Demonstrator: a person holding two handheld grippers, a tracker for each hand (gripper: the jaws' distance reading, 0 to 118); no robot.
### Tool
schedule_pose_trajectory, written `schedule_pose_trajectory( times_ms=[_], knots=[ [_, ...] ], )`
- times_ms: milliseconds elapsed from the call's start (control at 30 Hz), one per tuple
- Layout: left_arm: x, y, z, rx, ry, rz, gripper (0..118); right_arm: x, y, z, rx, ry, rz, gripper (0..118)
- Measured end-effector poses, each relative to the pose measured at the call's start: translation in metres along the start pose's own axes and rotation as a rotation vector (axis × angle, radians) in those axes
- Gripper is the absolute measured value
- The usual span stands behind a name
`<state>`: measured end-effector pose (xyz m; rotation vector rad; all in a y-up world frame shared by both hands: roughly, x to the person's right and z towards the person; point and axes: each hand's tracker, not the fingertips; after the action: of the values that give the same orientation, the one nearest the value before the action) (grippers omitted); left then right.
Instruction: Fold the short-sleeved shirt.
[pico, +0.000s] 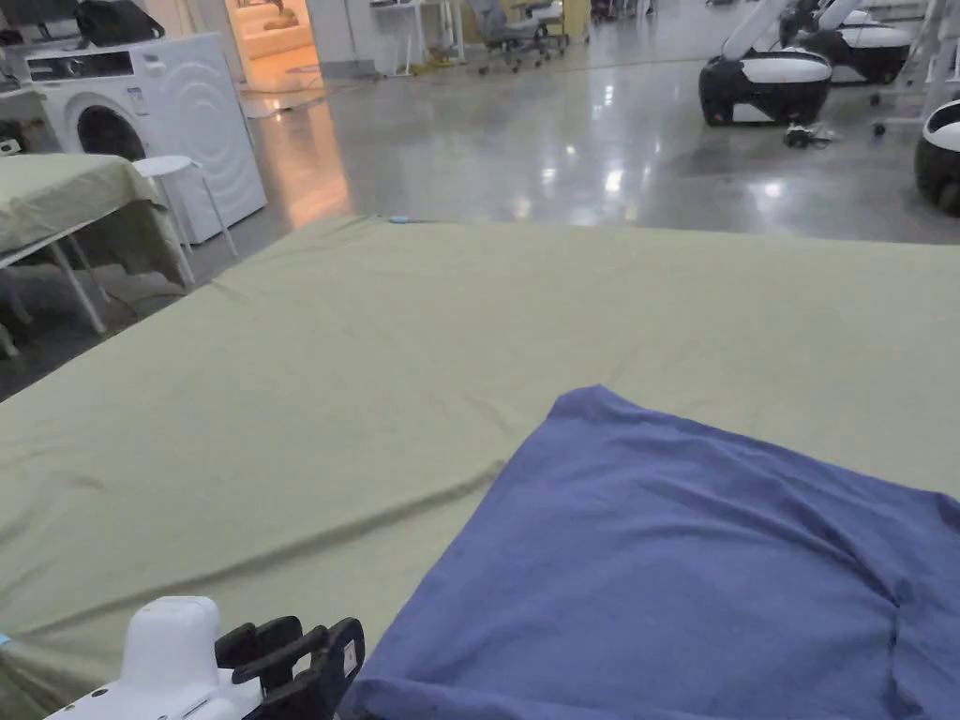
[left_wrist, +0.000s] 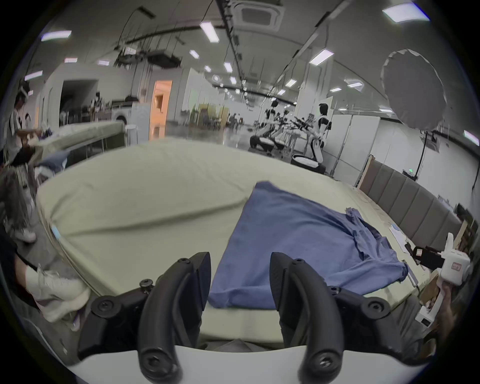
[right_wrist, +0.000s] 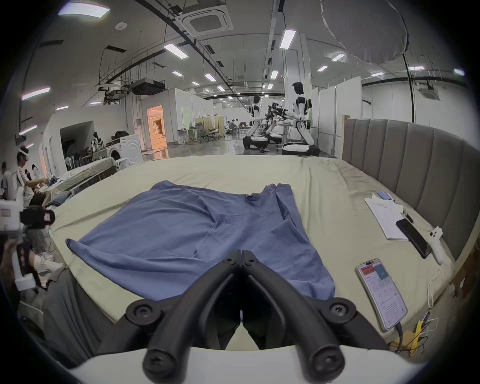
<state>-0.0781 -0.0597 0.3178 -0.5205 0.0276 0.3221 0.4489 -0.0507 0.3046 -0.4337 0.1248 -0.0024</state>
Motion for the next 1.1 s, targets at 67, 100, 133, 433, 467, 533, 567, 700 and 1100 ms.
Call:
schedule_pose_trajectory(
  times_ms=[67, 100, 133, 433, 467, 533, 567, 700, 1100],
  knots=[
    [-0.013, -0.004, -0.015, -0.073, -0.009, 0.063, 46, 0.000, -0.001, 0.000, -0.006, 0.002, -0.006, 0],
    [-0.017, -0.006, -0.022, -0.091, -0.006, 0.080, 46, -0.003, 0.001, -0.001, -0.008, 0.003, -0.008, 0],
    [-0.019, -0.010, -0.030, -0.110, 0.013, 0.093, 46, -0.003, 0.001, -0.001, -0.011, 0.004, -0.012, 0],
    [-0.005, -0.008, -0.049, -0.117, -0.034, 0.023, 46, 0.008, 0.000, 0.007, -0.032, -0.029, -0.054, 0],
    [-0.001, -0.004, -0.051, -0.108, -0.034, 0.010, 46, 0.011, 0.000, 0.006, -0.035, -0.031, -0.076, 0],
    [0.010, 0.006, -0.057, -0.101, -0.042, -0.014, 46, 0.018, 0.002, 0.003, -0.042, -0.036, -0.121, 0],
    [0.014, 0.011, -0.061, -0.096, -0.050, -0.023, 46, 0.019, 0.002, 0.002, -0.042, -0.041, -0.141, 0],
    [0.024, 0.017, -0.075, -0.094, -0.069, -0.025, 46, 0.022, 0.003, 0.003, -0.038, -0.044, -0.169, 0],
    [0.093, 0.136, -0.222, -0.175, -0.166, -0.184, 46, 0.031, -0.006, -0.014, -0.087, -0.043, -0.183, 0]
  ],
)
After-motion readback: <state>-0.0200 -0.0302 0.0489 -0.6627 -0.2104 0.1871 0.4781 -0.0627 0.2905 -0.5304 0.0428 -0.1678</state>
